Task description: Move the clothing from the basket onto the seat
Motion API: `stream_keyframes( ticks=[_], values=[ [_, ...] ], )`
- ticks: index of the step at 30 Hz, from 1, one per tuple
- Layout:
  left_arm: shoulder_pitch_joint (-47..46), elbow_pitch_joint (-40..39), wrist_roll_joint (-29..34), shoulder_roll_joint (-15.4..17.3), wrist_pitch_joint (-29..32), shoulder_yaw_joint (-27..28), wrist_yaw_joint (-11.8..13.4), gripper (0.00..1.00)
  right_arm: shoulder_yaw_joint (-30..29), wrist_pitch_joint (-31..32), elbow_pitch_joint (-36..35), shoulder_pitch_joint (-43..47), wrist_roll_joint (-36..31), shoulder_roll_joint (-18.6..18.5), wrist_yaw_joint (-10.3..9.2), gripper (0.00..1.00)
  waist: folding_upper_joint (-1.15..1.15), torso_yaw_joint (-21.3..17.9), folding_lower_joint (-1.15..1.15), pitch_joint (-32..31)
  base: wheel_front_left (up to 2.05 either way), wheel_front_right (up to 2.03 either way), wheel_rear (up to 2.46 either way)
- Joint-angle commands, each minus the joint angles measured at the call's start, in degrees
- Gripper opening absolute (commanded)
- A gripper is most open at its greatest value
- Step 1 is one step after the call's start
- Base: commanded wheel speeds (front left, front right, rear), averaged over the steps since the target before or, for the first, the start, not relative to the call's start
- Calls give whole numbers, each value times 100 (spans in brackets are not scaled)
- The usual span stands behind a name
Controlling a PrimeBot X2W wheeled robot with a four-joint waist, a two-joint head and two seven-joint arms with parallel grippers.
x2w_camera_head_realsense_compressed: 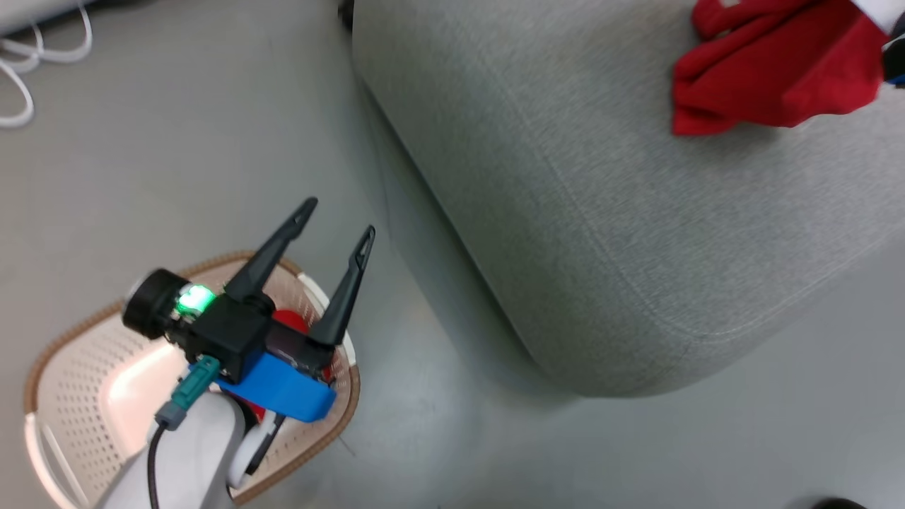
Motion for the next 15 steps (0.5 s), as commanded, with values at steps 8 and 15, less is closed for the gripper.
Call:
stream_keyframes(
  ticks=[8, 15],
  values=[
    [-218, -696, 147, 370, 223, 164, 123, 100, -502, -285, 553, -251, -278, 263, 2, 0, 0, 194, -1, 1325, 0, 0, 0],
    [-231, -943, 159, 500, 301, 207, 176, 100, -666, -443, 1245, -355, -452, 553, 2, 0, 0, 253, -1, 1630, 0, 0, 0]
  ],
)
